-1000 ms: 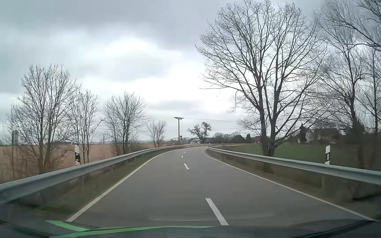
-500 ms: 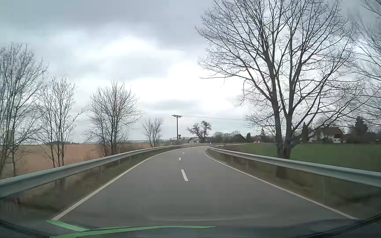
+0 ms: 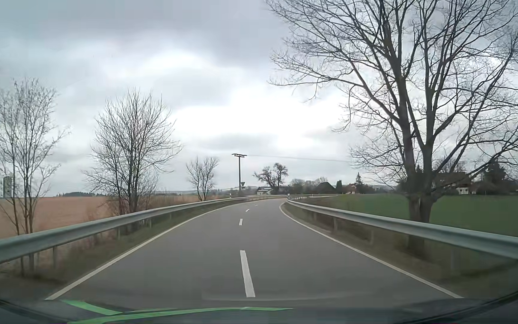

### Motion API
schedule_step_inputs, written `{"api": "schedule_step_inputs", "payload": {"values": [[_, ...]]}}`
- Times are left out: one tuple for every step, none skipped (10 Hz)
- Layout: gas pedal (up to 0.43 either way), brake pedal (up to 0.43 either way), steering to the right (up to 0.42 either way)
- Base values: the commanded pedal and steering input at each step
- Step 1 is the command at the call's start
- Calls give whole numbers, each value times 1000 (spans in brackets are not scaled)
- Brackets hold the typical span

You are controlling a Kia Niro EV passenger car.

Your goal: Follow the waypoints while adhering to traffic rules and regulations

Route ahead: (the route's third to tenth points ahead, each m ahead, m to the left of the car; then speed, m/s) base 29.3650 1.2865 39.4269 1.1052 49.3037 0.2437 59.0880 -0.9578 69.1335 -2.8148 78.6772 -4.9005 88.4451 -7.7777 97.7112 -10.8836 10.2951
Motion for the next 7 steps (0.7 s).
{"api": "schedule_step_inputs", "payload": {"values": [[280, 0, -2], [280, 0, -2], [280, 0, -2], [280, 0, -2], [280, 0, -2], [280, 0, -2], [280, 0, -2]]}}
